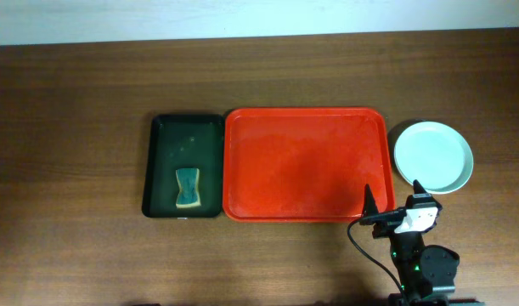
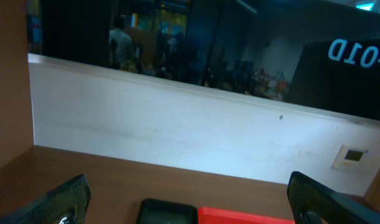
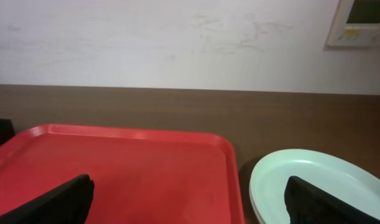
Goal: Clean dirty plates on tray and stack at the side
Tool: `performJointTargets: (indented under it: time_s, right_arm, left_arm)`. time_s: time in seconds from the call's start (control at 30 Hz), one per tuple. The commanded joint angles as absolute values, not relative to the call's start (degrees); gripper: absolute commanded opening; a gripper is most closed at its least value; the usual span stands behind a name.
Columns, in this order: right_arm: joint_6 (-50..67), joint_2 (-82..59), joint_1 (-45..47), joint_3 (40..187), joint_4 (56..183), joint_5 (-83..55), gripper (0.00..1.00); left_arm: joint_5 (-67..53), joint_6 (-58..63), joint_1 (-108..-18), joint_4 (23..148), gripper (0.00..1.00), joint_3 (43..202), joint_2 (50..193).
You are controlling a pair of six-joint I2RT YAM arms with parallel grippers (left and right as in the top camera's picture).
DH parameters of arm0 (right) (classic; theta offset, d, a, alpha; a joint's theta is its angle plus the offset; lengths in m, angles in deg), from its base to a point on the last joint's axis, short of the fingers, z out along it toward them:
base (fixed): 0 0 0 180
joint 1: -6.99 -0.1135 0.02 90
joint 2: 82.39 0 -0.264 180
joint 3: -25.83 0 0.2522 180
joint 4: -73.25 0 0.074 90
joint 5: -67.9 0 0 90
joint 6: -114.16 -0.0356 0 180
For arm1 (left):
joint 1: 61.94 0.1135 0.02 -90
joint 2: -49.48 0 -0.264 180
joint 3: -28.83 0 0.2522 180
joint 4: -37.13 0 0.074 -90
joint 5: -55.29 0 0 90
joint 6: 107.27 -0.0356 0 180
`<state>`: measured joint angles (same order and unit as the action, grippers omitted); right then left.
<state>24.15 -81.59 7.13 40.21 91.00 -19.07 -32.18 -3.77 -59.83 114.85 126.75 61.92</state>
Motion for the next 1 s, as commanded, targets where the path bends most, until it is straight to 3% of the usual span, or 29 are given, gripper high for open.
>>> performJointTargets:
  time_s: [0.0, 0.17, 0.27, 0.4, 0.5, 0.63, 0.77, 0.97]
  right_arm:
    - [23.94, -82.07, 7.48, 39.91, 91.33, -19.59, 0.98]
    - [23.94, -82.07, 7.48, 39.91, 91.33, -19.59, 0.98]
    - [23.94, -82.07, 7.48, 39.91, 91.33, -19.59, 0.99]
    - [23.94, -82.07, 7.48, 39.91, 91.33, -19.59, 0.98]
    - [23.94, -82.07, 7.48, 39.91, 91.33, -19.59, 0.98]
    - [23.94, -82.07, 7.48, 39.91, 91.33, -19.59, 0.98]
    - [23.94, -82.07, 7.48, 39.91, 91.33, -19.59, 0.98]
    - [23.94, -82.07, 7.48, 39.91, 91.33, -19.59, 0.98]
  left_arm:
    - [-32.62, -3.25, -59.92, 115.05, 0.99, 118.4, 53.99]
    - [-32.64, -3.23, -59.92, 114.77, 0.99, 108.57, 49.86]
    - [-32.97, -3.25, -59.92, 107.9, 0.99, 101.53, 49.86]
    - [-33.23, -3.25, -59.92, 85.78, 0.99, 90.14, 49.86]
    - [-32.99, -3.23, -59.92, 58.4, 0.99, 77.25, 49.86]
    - [-32.99, -3.23, -59.92, 37.76, 0.99, 64.39, 49.84]
    - [-32.99, -3.23, -59.92, 28.32, 0.99, 54.49, 49.82]
    - [-32.99, -3.23, -59.92, 25.5, 0.99, 45.05, 49.82]
